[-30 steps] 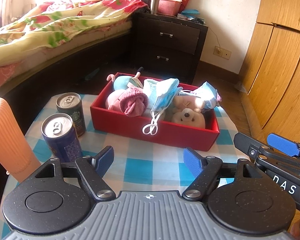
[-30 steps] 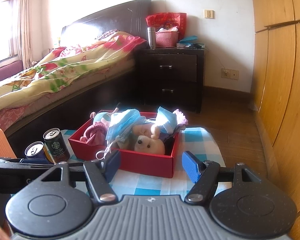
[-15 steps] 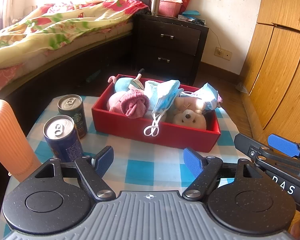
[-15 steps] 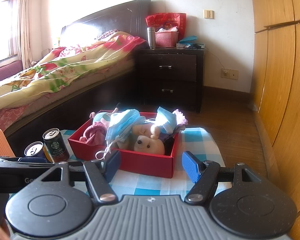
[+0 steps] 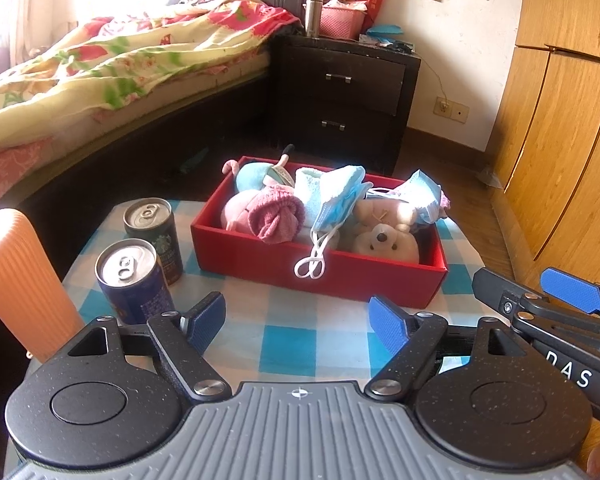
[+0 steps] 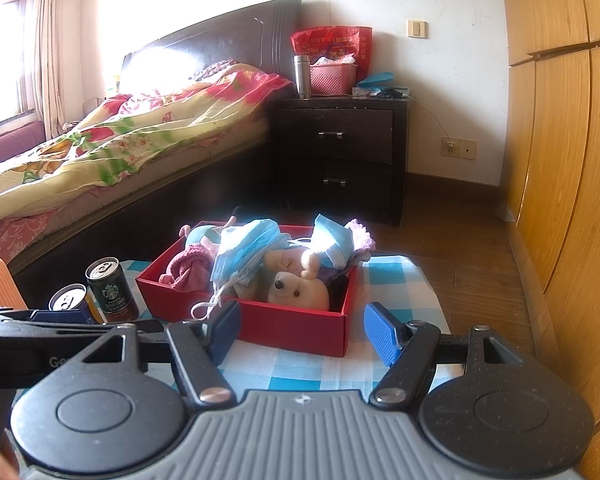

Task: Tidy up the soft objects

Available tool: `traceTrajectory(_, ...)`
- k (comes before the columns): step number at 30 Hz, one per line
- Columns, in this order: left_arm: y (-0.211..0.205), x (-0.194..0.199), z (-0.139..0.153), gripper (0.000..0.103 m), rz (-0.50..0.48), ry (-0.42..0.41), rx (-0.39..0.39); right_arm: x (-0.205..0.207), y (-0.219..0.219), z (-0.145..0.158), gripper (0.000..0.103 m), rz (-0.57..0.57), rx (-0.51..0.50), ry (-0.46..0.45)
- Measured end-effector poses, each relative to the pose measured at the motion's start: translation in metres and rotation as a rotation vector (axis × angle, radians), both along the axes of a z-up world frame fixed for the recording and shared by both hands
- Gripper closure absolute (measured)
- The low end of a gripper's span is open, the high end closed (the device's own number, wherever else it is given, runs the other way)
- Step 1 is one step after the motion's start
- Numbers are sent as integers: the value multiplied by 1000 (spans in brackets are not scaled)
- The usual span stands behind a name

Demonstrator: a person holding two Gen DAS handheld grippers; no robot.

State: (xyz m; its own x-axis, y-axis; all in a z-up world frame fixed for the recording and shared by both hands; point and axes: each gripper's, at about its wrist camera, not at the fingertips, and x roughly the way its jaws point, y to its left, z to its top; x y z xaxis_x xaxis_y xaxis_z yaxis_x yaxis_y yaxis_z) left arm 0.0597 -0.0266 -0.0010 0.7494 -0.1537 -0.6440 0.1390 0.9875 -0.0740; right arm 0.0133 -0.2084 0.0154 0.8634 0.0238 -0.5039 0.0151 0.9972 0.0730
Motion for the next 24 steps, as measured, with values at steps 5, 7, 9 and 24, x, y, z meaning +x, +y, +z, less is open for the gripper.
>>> traceTrajectory(5, 1, 1, 0, 25, 5, 3, 0, 1, 1, -1, 57, 0, -3, 1)
traceTrajectory(7, 1, 1, 0, 24, 11, 4, 1, 1, 1, -1, 57, -2, -2, -1)
traceTrajectory(9, 1, 1, 0, 21, 20, 0, 1, 0, 1, 0, 57, -2, 0, -4)
traceTrajectory(24, 7, 0, 4, 6, 21, -57, -11, -5, -2, 6, 53, -17, 20, -54)
